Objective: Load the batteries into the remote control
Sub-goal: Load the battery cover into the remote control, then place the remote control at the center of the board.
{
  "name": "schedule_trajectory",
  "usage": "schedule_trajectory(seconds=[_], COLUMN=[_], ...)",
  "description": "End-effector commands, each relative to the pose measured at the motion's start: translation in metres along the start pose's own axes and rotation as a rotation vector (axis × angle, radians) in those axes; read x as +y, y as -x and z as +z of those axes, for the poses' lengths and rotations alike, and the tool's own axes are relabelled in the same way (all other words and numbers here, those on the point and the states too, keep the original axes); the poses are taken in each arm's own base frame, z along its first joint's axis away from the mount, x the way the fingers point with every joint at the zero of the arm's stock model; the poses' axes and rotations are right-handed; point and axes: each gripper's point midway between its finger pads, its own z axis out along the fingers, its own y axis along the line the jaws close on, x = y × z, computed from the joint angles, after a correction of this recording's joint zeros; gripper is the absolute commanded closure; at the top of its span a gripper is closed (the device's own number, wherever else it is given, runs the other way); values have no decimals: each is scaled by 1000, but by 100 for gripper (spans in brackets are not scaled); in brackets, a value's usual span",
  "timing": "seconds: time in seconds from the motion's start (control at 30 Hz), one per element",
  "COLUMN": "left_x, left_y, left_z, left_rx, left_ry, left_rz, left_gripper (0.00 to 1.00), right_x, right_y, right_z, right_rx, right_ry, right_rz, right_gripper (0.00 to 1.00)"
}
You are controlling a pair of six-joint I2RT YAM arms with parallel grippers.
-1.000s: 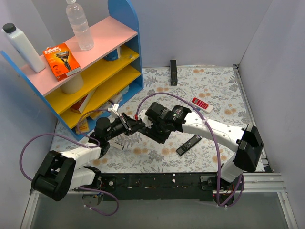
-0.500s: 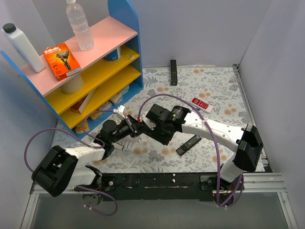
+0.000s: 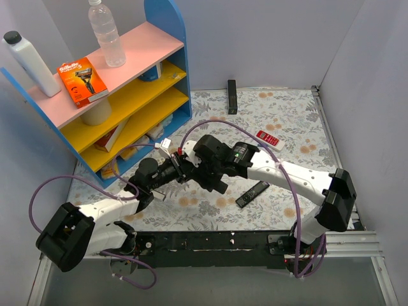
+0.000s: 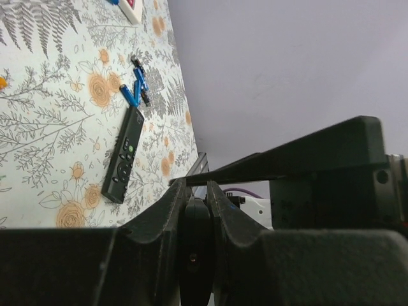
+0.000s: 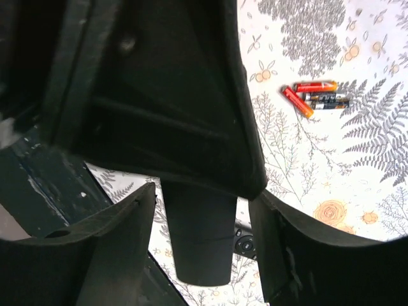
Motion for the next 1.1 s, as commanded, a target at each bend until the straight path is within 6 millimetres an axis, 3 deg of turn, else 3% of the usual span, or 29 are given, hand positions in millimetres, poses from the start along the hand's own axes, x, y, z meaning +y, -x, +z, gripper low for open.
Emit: schedule_trajectory(seconds=[0.0,0.17,0.5,0.6,0.7,0.73,0.83,0.87,0.93,0.97,1.07], left_x=[1,-9,-27,-29,-29,-31,-29,-24,-27,-23,-19], left_y=[15,18,26,26,26,27,32,33,43,44,60], left_z=[-3,-3,-5,-5,-4,-3,-5,-6,-9,-11,-20], left_rx=[-42,-40,-62,-58,-54,-56,-71,-71,-104,-107,-162], left_ry=[64,47,31,24,29,29,60,84,104,136,215], left_rz=[30,55,91,85,95,103,143,149,196,203,269], left_gripper=[100,100,100,100,100,95,84,65,47,33,9], right_x=[8,3,3,3,0,-1,-8,-9,-17,-21,-49], right_y=[34,32,19,18,19,18,15,13,8,6,-16], right_z=[-28,-29,-2,1,1,1,-3,-3,-6,-6,-8], right_rx=[-186,-195,-115,-107,-110,-106,-94,-86,-74,-67,-2], right_ry=[39,11,12,11,-3,-9,-43,-54,-89,-106,-199], right_rz=[4,5,-8,-11,-10,-9,-9,-9,4,15,89], right_gripper=[33,30,31,35,50,58,67,67,69,69,70])
